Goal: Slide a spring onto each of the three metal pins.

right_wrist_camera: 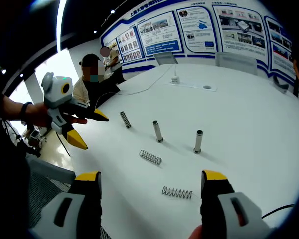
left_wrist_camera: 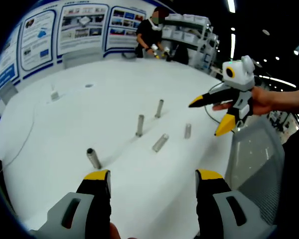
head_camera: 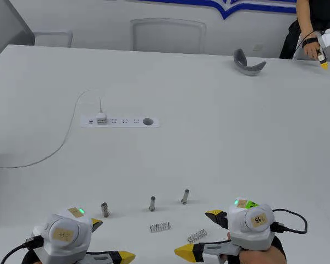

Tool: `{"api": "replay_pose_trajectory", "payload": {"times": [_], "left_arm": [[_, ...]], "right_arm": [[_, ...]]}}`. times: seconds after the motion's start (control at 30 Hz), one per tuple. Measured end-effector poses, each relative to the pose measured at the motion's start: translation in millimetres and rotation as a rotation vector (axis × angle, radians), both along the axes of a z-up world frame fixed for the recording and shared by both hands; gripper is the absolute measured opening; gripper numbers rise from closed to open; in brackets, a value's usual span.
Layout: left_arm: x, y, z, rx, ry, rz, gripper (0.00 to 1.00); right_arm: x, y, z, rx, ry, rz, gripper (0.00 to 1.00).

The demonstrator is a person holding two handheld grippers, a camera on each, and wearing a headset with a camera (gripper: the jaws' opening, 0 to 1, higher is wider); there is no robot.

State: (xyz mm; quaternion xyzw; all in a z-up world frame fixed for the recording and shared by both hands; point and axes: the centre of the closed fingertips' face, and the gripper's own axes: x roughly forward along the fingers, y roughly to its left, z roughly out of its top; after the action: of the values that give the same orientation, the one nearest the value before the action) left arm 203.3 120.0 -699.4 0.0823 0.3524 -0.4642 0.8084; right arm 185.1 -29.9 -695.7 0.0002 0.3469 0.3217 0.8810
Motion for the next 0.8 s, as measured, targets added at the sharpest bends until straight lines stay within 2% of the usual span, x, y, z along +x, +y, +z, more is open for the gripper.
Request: {"api": "replay_pose_trajectory", "payload": {"times": [0.5,0.8], "left_arm": [[-1.5,-44.5,-7.8,0.003,0.010,-0.089,0.70],[2.4,-61.9,-13.8,0.009,0.016,-0.120,0.69]], "right_arm": [[-10.7,-11.6,2.2,0.010,0.005,-0.018,0.87],[-17.8,-16.4,1.4,0.009,0.015,-0.024,0.88]]}}
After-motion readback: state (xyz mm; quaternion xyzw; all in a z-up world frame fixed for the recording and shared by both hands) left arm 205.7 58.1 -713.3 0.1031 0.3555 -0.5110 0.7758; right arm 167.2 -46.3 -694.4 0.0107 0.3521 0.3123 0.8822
